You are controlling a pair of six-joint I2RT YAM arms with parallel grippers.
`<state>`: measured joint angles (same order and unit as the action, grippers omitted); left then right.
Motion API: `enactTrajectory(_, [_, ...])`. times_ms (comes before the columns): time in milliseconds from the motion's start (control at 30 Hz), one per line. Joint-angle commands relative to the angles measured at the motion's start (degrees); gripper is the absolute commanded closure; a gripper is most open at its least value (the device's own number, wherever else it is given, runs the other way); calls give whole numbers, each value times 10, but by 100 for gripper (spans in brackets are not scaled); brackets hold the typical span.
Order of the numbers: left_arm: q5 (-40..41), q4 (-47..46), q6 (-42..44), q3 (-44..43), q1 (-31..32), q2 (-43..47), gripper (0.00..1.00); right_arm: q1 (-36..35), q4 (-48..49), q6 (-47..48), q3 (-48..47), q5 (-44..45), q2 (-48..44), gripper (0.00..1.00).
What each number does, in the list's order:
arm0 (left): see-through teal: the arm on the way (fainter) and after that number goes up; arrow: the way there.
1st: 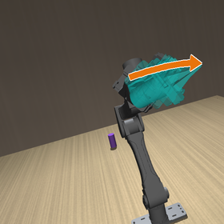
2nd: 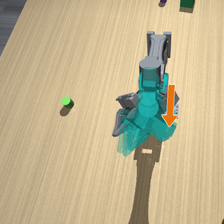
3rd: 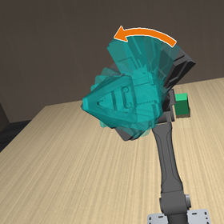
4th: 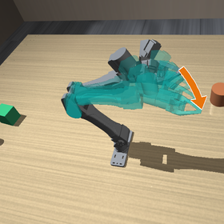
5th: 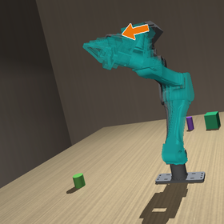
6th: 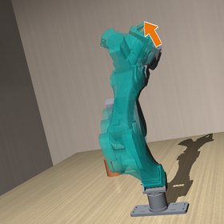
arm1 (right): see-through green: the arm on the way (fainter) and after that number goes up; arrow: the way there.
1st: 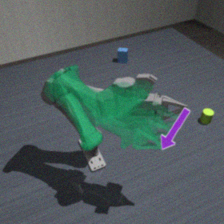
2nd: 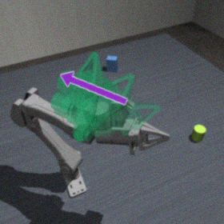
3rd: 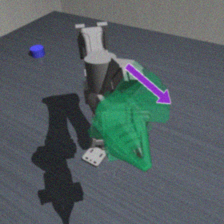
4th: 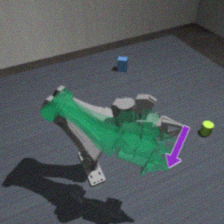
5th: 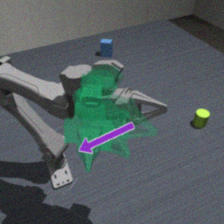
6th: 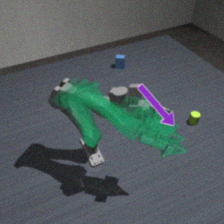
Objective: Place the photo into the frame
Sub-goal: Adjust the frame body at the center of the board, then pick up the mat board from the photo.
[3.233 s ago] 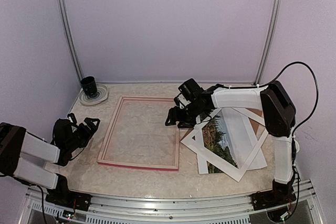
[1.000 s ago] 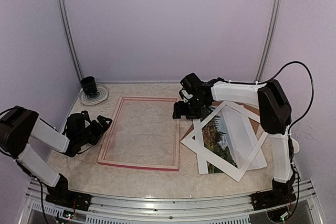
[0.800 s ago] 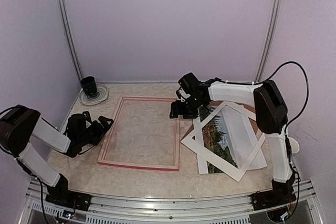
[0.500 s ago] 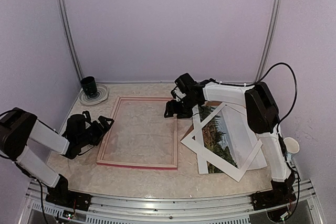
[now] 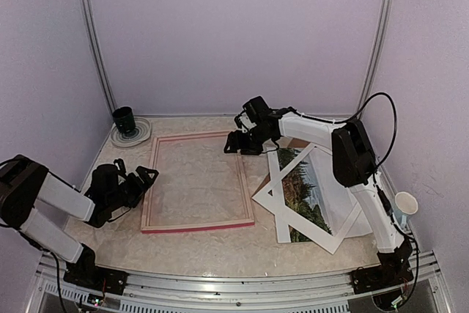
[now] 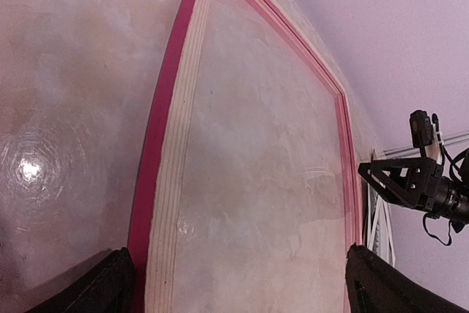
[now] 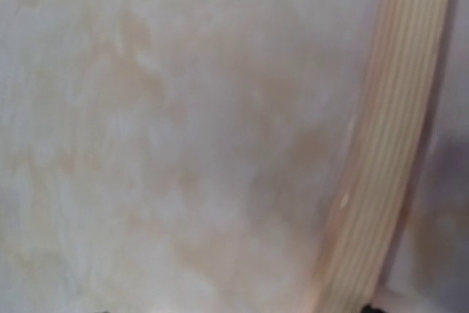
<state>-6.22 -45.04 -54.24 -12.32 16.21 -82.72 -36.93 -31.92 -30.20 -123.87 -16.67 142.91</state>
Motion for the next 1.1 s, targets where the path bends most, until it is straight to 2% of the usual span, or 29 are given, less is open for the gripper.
enactTrajectory(0, [1,-2,-7,12,5,26,1,5,-25,32,-29,46,10,27])
enactTrajectory(233, [74,98,26,6,7,138,1,-12,-11,60,124,167,-117,27])
enactTrajectory(433, [135,184,65,-19,16,195,1,-34,-27,75,179,258,-150,26])
enactTrajectory(1067, [167,208,74,-22,34,167,1,-87,-39,72,201,273,-129,26])
